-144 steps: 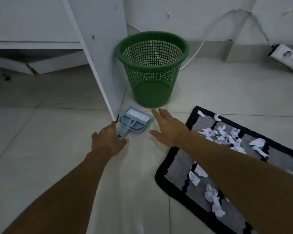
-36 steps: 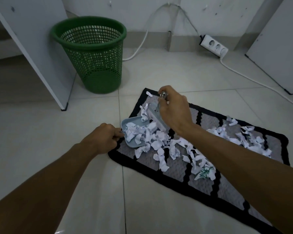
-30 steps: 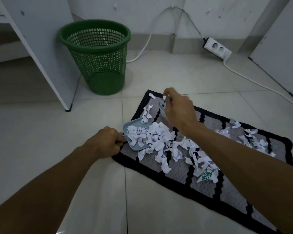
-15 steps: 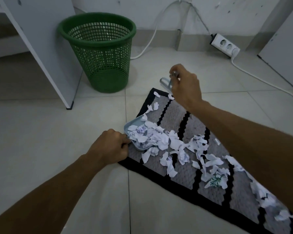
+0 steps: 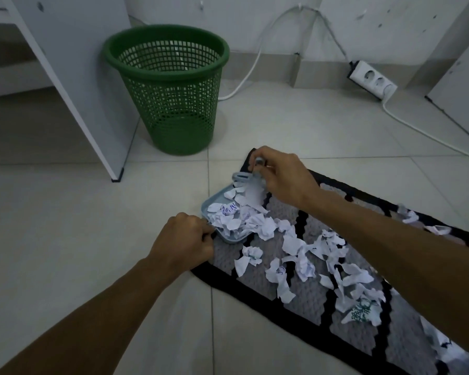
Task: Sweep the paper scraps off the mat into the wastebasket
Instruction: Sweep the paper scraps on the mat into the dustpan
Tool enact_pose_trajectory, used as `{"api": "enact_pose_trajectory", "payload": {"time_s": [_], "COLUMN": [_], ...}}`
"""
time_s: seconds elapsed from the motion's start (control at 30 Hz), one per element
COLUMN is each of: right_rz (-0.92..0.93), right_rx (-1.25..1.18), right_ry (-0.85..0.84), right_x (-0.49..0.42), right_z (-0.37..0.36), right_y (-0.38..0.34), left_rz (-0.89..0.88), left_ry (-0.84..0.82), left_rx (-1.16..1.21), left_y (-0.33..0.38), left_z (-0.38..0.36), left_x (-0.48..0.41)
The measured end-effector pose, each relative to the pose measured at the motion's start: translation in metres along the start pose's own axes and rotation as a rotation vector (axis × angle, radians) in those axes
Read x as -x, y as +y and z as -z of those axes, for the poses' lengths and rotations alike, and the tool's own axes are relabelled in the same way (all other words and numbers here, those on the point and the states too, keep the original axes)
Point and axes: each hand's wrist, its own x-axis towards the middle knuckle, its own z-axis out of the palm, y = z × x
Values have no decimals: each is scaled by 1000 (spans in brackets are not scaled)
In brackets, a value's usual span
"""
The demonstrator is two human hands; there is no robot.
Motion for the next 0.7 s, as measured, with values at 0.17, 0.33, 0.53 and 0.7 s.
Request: {"api": "enact_pose_trajectory", "payload": {"time_s": [0.17,0.33,0.53,0.7], "right_rz": [-41,-90,-57,-136], "right_rx": [-165,69,35,-92], "right_ry": [153,150,108,245], "right_x": [8,7,25,24], "right_z": [15,5,-15,13], "right_y": [-8,-16,-38,-48], "left_rz": [13,3,-38,30], "left_ry": [-34,-8,-46,-19], "left_rx": [-9,31,-7,53], "left_y": [-3,-1,-9,-2], "left_z": [-1,5,5,5], "left_x": [-2,1,4,1]}}
